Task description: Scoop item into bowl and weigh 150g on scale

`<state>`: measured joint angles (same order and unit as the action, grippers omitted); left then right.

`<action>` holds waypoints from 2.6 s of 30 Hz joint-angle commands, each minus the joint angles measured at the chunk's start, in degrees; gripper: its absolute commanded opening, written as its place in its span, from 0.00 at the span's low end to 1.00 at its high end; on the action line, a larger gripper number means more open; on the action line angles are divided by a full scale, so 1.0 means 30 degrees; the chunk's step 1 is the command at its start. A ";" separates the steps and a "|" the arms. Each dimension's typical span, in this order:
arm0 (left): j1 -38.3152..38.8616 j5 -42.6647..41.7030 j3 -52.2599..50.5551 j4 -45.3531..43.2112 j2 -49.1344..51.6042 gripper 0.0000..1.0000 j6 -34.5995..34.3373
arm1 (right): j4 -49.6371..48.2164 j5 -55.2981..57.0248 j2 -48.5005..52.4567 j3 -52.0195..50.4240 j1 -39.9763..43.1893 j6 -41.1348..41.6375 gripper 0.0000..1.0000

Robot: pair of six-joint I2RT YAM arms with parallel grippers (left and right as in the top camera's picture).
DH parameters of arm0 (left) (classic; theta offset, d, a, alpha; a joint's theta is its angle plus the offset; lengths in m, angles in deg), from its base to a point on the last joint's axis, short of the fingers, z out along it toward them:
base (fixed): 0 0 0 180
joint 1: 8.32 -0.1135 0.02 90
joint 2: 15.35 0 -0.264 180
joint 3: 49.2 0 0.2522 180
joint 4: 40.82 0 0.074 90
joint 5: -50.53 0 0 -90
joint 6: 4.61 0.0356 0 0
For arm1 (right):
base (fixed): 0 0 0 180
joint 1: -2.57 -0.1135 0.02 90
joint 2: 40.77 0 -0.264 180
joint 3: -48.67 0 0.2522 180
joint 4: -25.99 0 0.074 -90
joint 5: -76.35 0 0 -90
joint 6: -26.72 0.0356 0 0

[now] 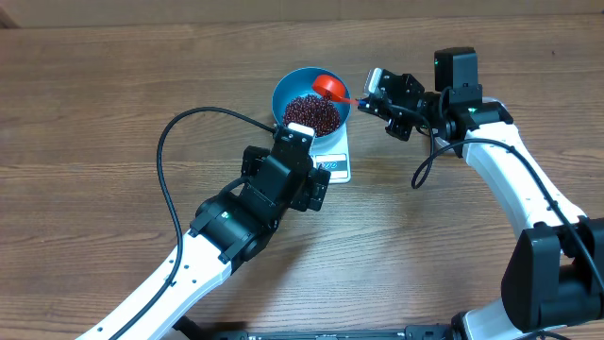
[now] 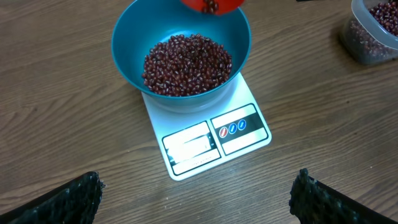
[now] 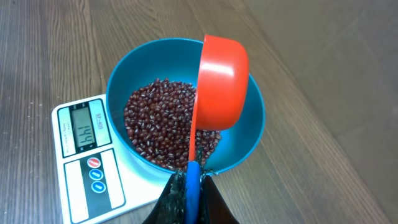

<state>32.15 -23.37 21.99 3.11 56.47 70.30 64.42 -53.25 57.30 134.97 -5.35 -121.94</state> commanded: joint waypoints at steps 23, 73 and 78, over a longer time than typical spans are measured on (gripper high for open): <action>0.0015 0.0270 -0.0131 -0.0044 0.0189 1.00 -0.0262 | -0.0430 -0.0160 -0.3089 0.0117 0.0219 1.0681 0.04; 0.0015 0.0270 -0.0131 -0.0044 0.0189 0.99 -0.0262 | 0.7512 1.3988 -0.0670 0.0087 0.5778 1.5125 0.04; 0.0015 0.0270 -0.0131 -0.0044 0.0189 1.00 -0.0262 | 0.6921 1.4681 -0.0583 0.0087 0.5778 1.5118 0.04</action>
<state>32.15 -23.35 21.99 3.11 56.47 70.30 85.81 -11.65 54.78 134.99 11.87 -76.82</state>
